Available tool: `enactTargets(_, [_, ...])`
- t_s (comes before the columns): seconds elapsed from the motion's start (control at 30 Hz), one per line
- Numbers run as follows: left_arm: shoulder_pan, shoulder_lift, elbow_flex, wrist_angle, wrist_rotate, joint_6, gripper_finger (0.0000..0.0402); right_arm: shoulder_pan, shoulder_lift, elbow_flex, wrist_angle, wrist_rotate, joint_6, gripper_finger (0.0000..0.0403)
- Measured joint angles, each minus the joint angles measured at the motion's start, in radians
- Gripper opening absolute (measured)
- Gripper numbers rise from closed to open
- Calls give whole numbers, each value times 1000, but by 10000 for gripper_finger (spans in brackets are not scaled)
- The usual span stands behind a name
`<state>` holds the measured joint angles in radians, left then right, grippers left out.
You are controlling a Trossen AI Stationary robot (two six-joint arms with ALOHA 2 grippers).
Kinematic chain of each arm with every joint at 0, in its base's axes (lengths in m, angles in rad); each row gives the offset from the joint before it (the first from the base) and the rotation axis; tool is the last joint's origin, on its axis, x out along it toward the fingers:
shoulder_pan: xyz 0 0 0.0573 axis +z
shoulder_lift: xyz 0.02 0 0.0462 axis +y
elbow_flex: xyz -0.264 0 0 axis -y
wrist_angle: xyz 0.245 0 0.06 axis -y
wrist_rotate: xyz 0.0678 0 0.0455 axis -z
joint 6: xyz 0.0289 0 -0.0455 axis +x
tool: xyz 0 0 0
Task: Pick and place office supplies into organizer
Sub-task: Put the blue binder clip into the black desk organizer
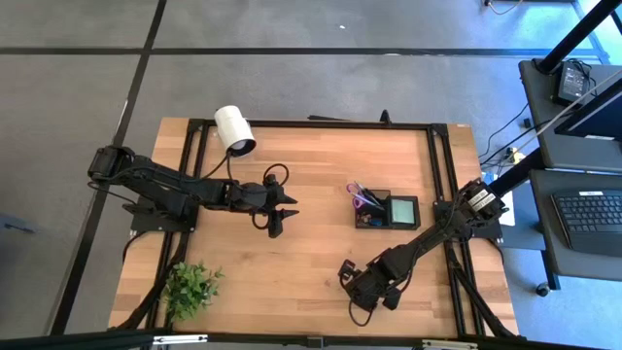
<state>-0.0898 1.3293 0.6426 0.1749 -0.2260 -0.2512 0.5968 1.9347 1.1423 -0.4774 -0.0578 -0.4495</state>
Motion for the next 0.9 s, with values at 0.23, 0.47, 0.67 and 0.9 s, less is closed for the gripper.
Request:
enactTargets(0.23, [0,0,0,0,0,1,143,0,1,0,-1,4,2,60])
enactTargets(0.47, [0,0,0,0,0,2,143,0,0,26,-36,15,54,62])
enactTargets(0.67, [0,0,0,0,0,2,143,-24,-2,80,-215,143,298,60])
enactTargets(0.9, [0,0,0,1,0,3,143,-57,-103,85,-277,255,562,59])
